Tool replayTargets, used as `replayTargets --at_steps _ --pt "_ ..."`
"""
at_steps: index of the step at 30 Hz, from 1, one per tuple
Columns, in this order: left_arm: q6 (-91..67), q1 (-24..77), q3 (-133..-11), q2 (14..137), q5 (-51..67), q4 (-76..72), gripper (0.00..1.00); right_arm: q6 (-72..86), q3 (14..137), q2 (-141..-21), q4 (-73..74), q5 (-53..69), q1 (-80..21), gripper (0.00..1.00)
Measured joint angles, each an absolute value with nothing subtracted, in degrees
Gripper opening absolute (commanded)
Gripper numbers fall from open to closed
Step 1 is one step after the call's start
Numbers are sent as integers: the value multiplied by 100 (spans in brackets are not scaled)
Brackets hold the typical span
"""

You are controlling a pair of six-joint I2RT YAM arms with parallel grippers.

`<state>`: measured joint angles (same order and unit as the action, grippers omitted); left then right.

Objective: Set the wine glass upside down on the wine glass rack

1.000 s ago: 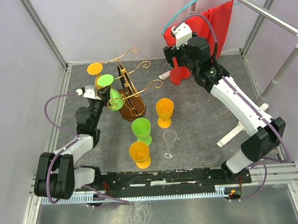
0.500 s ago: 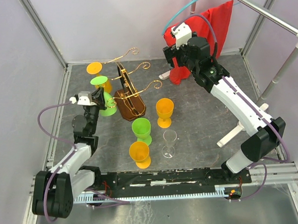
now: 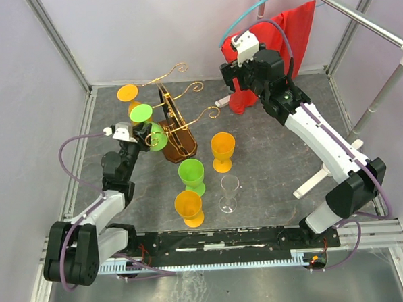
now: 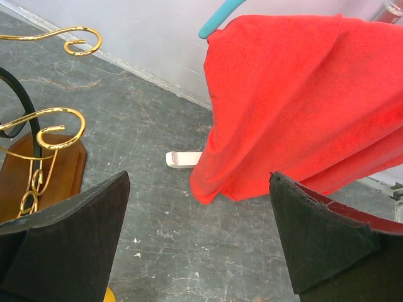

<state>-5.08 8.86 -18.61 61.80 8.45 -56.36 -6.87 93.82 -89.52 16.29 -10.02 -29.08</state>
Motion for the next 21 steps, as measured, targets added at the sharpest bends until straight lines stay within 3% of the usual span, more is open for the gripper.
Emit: replayTargets --at_steps 3,15,21 --pt "-510 913 -1861 6274 902 -5610 63 -676 9382 -8952 1632 -989 -2908 100" --pt "-513 915 -1839 5068 821 -4477 69 -342 10121 -9172 2366 -803 -2908 100" --pt "-506 915 -1824 4136 486 -3461 84 148 11078 -9564 2786 -314 -2908 100"
